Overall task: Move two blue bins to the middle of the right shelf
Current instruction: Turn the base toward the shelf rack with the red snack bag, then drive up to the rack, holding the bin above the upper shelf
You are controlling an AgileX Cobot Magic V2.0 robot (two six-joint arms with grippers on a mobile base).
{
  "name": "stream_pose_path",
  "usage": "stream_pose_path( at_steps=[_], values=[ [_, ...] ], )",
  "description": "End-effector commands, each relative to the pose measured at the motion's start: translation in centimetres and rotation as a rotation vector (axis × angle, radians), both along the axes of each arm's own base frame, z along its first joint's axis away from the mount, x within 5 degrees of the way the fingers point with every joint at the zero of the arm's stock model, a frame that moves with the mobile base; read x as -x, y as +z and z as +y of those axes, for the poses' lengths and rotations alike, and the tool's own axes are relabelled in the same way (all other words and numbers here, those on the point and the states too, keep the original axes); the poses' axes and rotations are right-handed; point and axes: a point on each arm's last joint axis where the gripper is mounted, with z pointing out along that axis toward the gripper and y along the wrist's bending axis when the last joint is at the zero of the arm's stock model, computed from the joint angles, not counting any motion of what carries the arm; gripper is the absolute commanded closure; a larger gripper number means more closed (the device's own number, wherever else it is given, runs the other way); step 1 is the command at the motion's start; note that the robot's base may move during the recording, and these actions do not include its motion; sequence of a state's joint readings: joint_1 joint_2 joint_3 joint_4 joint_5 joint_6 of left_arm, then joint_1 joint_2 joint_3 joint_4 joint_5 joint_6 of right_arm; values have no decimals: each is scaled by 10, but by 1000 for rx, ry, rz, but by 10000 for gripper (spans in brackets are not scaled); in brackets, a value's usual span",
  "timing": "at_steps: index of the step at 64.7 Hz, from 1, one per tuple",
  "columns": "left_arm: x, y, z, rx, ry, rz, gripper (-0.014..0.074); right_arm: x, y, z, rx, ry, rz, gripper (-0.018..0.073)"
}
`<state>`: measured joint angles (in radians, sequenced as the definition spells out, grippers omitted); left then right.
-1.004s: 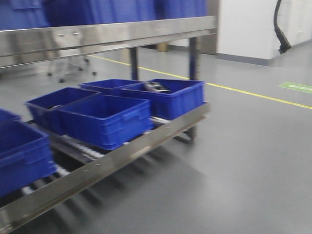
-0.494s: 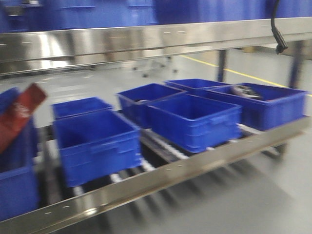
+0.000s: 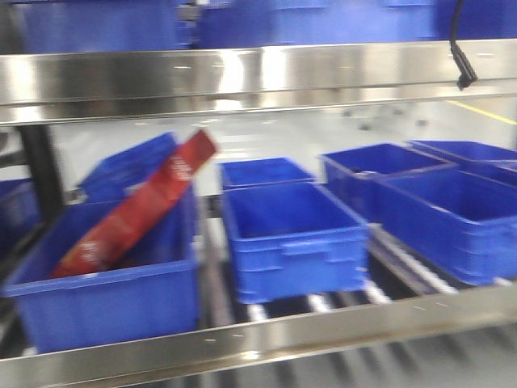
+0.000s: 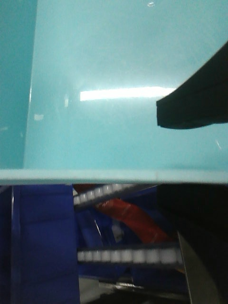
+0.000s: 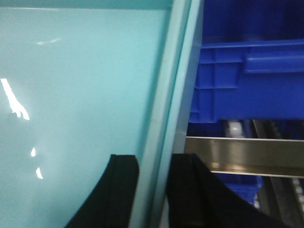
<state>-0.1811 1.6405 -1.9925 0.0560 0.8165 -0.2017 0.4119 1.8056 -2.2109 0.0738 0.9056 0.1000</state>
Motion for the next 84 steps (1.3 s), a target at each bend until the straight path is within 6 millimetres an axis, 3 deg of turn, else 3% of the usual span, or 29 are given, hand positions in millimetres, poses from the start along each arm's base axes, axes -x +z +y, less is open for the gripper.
stream_pose_path(
  at_steps=[1,84],
  values=[
    [12,20,-5,23,-45,-99,707,1,18,-4,-50,-22,-122,713],
    [12,20,-5,23,-45,-99,707,1,18,-4,-50,-22,-122,713]
  ],
)
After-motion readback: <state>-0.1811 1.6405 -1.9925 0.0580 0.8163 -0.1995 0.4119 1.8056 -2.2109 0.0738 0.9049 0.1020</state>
